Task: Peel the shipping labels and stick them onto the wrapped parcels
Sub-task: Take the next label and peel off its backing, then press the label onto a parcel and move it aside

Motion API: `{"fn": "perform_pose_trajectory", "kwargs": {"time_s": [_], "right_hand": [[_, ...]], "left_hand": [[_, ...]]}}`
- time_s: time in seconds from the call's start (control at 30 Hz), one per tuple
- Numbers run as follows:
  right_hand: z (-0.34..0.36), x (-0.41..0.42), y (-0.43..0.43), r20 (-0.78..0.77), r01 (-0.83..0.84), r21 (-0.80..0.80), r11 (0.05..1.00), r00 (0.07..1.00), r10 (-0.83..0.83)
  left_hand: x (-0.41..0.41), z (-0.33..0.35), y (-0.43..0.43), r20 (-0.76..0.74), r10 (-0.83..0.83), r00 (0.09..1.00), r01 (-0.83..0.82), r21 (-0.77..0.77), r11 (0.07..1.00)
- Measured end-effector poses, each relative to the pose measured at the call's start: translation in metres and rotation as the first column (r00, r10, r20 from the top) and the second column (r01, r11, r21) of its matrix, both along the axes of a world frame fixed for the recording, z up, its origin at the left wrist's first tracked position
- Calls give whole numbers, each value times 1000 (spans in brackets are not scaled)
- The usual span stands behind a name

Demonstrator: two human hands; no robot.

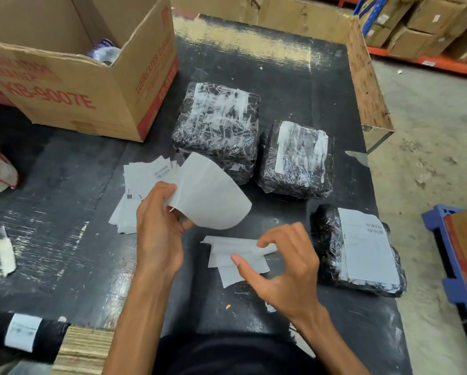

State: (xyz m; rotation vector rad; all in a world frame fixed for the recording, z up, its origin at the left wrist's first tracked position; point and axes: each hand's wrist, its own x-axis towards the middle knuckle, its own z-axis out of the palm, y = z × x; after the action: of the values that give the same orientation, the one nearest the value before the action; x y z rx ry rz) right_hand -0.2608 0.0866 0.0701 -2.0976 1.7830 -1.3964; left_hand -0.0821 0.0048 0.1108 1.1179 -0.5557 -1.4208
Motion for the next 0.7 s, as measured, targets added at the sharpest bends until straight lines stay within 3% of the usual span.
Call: {"fn": "perform_pose_trajectory", "kwargs": {"time_s": [0.23,0.47,0.53,0.6,0.7], "right_hand": [[20,25,-28,61,-96,93,991,994,91],[26,17,-32,75,-75,124,989,995,66],[31,11,-32,145,-76,135,988,988,57],[38,4,-31,292,-97,173,980,955,43],[50,-5,-30,525,-168,259,951,851,8]], "left_hand": [[-19,6,13,-71,-88,994,90,13,996],[-12,8,16,-169,-213,962,194,-124,973],[-10,2,13,-97,-179,979,165,-131,977],[-9,-1,10,89,-168,982,178,-118,977],[-13,0,7,305,-278,911,313,-73,947]]}}
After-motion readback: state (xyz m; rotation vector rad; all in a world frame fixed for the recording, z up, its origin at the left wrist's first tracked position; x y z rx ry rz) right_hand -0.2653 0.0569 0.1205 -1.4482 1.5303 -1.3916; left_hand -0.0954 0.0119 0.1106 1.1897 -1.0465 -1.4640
